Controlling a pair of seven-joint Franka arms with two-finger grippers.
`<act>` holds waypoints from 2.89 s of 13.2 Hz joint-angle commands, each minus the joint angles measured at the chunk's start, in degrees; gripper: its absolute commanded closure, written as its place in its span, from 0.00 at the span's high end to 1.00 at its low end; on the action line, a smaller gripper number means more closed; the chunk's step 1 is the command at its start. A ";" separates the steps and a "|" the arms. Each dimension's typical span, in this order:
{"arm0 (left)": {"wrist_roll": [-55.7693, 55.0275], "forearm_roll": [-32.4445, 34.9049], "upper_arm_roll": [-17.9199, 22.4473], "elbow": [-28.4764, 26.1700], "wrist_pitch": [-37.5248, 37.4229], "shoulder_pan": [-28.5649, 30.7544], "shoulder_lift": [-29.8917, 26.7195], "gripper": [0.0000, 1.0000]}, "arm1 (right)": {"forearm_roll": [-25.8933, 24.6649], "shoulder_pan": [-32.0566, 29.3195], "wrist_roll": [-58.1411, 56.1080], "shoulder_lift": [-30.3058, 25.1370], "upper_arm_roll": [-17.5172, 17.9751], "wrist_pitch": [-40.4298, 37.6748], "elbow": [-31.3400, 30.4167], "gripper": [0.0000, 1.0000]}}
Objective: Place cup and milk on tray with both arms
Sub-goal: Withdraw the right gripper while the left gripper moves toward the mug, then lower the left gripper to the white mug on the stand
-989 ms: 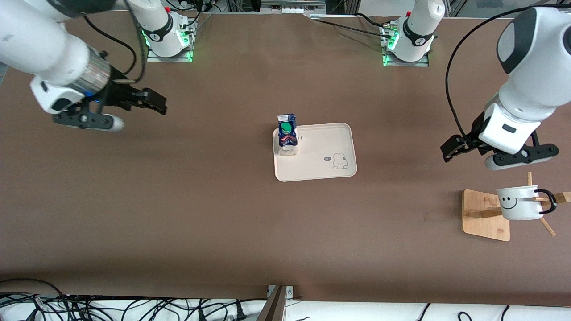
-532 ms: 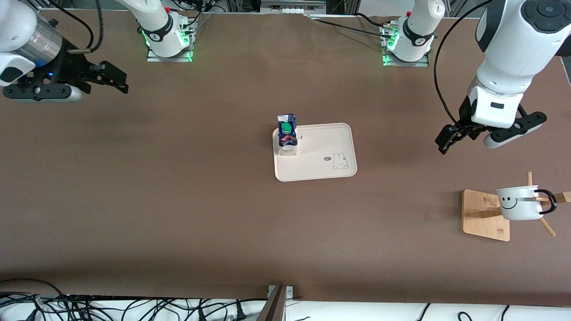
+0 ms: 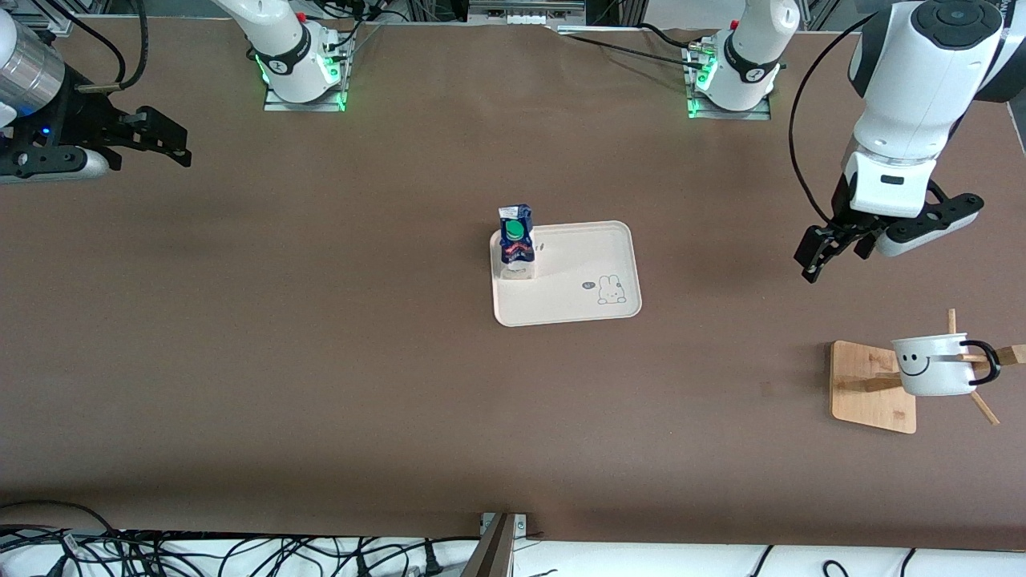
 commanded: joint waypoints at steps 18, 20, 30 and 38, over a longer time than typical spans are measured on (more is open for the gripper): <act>7.95 -0.96 -0.49 -2.35 34.32 15.81 14.56 1.00 | -0.44 -1.31 -0.04 1.68 0.55 0.34 3.05 1.00; 7.94 -5.43 -0.66 -2.17 34.49 15.64 15.78 1.00 | -0.35 -1.31 -0.04 1.68 0.55 0.34 3.05 1.00; 8.82 -8.88 -3.04 0.73 34.76 15.81 17.90 0.46 | -0.26 -1.31 0.04 1.59 0.64 0.34 3.05 1.00; 11.63 -8.36 -3.04 0.46 34.76 17.31 17.90 0.47 | -0.26 -1.13 0.13 1.59 0.73 0.61 3.05 1.00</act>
